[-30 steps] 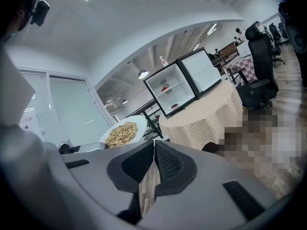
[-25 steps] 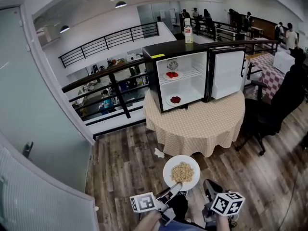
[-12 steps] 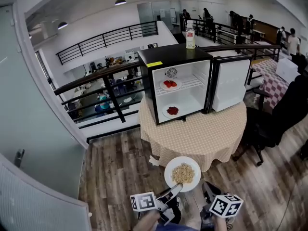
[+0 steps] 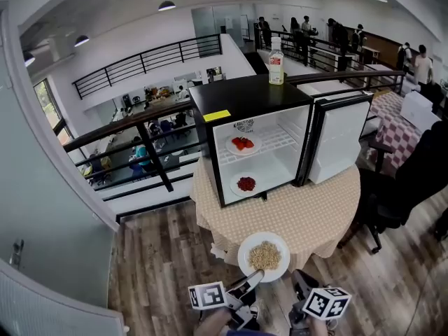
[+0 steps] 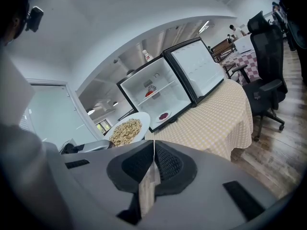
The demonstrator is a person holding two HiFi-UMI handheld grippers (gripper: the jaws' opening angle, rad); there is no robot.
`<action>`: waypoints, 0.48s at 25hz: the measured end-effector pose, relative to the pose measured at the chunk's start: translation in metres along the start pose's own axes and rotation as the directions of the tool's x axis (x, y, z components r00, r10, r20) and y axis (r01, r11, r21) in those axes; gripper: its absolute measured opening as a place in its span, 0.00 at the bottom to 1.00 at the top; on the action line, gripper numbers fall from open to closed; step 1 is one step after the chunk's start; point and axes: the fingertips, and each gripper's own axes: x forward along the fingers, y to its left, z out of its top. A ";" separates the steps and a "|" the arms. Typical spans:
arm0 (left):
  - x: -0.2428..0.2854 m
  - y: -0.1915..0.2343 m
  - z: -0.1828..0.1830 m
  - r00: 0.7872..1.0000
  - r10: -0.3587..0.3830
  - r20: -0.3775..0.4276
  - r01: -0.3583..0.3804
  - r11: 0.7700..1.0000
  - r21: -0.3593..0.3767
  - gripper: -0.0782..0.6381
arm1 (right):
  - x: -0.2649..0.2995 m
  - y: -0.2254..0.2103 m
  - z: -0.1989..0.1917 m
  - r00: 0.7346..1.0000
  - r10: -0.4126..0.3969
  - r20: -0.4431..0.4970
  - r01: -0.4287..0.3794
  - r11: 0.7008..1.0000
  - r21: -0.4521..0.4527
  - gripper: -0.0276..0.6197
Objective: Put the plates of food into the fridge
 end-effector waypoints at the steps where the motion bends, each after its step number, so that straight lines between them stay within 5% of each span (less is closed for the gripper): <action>1: 0.005 0.002 0.007 1.000 -0.004 -0.004 0.004 1.000 -0.001 0.19 | 0.008 -0.004 0.003 1.000 -0.004 -0.002 0.004 1.000 -0.006 0.08; 12: 0.044 0.030 0.063 0.999 -0.025 -0.041 0.024 0.999 -0.022 0.19 | 0.061 -0.023 0.045 0.997 -0.081 0.002 0.081 0.997 -0.005 0.08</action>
